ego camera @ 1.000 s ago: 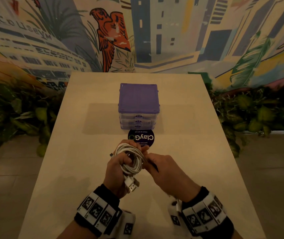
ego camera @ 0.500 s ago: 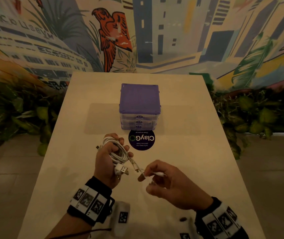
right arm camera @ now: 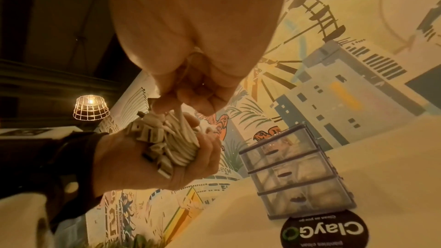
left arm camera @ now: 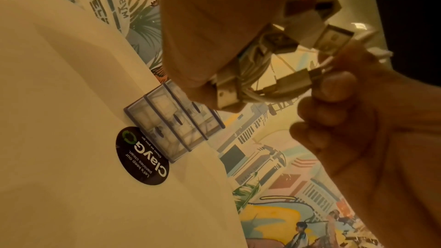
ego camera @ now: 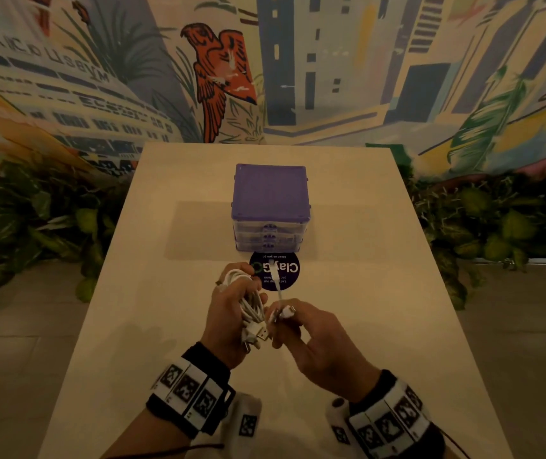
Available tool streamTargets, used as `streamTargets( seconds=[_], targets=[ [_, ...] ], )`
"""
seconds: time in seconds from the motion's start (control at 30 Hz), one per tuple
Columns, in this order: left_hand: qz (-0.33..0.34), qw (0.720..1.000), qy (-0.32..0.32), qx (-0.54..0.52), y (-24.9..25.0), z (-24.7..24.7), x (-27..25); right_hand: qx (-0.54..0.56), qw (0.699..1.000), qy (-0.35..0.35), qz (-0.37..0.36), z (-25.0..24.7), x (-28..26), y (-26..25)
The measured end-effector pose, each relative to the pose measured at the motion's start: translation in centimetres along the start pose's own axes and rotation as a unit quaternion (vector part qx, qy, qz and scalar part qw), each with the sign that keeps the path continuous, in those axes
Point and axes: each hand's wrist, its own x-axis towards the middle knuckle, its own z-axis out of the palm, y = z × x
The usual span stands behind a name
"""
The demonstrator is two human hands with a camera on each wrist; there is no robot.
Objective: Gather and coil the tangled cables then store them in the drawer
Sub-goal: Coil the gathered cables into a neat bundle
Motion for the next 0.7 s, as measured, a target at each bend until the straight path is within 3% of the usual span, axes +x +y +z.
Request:
streamTargets(
  seconds=[0.23,0.4,0.5,0.7],
  targets=[
    [0.087,0.992,-0.057,0.071,-0.5,0.7,-1.0,0.123,0.991,-0.016,0.054,1.5,1.3,-0.8],
    [0.067,0.995,-0.064,0.032,-0.4,0.3,-1.2,0.200,0.974,0.022,0.102,2.7,1.3,-0.9],
    [0.071,0.990,-0.085,0.087,-0.7,-0.2,-1.2,0.205,0.971,0.030,0.118,2.9,1.4,-0.7],
    [0.031,0.984,-0.151,0.087,-1.0,-1.5,-1.4,0.233,0.961,-0.036,0.146,2.4,1.5,-0.4]
  ],
)
